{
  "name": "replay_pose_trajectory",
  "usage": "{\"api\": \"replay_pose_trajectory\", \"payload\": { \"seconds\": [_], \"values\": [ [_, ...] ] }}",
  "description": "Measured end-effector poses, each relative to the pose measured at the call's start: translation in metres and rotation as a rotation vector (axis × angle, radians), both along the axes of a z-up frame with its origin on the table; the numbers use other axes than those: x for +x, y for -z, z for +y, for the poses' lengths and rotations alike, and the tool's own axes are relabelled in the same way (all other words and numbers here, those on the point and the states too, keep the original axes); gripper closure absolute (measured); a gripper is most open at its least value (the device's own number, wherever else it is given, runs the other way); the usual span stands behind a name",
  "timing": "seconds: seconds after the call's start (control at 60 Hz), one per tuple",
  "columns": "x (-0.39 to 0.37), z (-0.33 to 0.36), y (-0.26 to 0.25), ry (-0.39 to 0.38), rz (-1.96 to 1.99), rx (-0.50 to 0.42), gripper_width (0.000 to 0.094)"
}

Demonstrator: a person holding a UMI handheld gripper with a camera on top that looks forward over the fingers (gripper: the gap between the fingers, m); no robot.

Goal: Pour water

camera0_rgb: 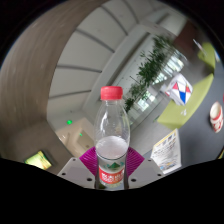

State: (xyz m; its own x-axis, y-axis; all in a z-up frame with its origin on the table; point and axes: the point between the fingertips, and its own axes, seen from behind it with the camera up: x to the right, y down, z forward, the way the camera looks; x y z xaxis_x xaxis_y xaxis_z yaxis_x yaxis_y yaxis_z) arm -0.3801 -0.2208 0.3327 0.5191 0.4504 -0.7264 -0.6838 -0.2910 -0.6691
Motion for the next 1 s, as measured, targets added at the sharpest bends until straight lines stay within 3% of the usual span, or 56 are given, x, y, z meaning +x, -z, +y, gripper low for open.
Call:
{"api": "replay_pose_trajectory", "payload": {
  "seconds": [0.217,0.433,0.533,0.817,0.9,1.0],
  "values": [
    [0.099,0.082,0.016,-0.182,0.654,-0.185,0.0614],
    [0.174,0.144,0.103,-0.124,1.001,-0.374,0.0614],
    [0.198,0.154,0.127,-0.107,1.098,-0.409,0.0614],
    [0.189,0.158,0.136,-0.138,0.98,-0.477,0.0615],
    [0.186,0.139,0.123,-0.105,0.725,-0.43,0.0615],
    [0.204,0.135,0.086,-0.023,0.358,-0.268,0.0614]
  ]
}}
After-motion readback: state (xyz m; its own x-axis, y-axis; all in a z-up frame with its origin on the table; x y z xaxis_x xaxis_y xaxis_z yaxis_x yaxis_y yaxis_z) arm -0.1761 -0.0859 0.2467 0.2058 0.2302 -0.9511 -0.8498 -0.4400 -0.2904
